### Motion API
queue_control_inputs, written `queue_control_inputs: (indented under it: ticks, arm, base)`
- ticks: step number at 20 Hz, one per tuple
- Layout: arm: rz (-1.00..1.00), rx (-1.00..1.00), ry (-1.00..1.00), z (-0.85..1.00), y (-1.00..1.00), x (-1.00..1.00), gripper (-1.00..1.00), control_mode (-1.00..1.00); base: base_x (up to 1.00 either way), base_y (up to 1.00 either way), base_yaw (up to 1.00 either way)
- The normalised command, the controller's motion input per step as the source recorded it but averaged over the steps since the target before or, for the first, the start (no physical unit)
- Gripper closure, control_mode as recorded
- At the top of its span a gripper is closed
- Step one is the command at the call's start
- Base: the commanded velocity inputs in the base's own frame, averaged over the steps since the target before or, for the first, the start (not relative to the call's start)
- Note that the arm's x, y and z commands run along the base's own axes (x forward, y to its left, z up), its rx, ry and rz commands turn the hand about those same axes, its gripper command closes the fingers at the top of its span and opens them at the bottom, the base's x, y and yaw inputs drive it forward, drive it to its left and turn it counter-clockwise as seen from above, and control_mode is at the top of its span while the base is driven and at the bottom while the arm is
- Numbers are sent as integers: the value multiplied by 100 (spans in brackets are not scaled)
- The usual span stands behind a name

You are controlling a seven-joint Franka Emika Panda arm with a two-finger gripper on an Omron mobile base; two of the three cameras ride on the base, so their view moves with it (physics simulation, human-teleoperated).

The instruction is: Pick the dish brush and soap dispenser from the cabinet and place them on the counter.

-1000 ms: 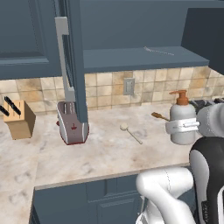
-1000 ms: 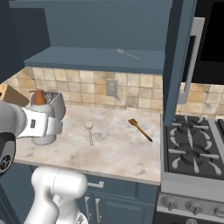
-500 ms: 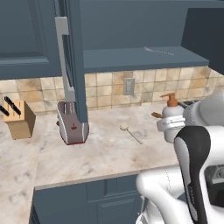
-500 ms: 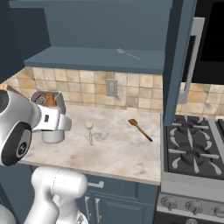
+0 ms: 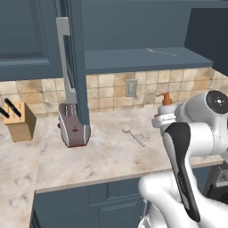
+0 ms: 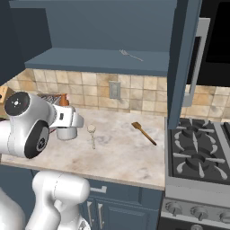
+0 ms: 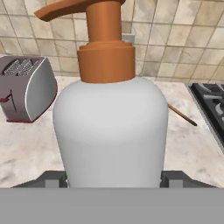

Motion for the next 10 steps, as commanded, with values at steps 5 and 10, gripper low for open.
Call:
queue_control_inputs:
  ticks: [5,10]
  arm:
    - [-2,-2,-24,-76,-14,52,100,-100]
    - [-2,-2,-22,-84,-10,49,100,-100]
  base:
    - [0,0,0]
    - [0,0,0]
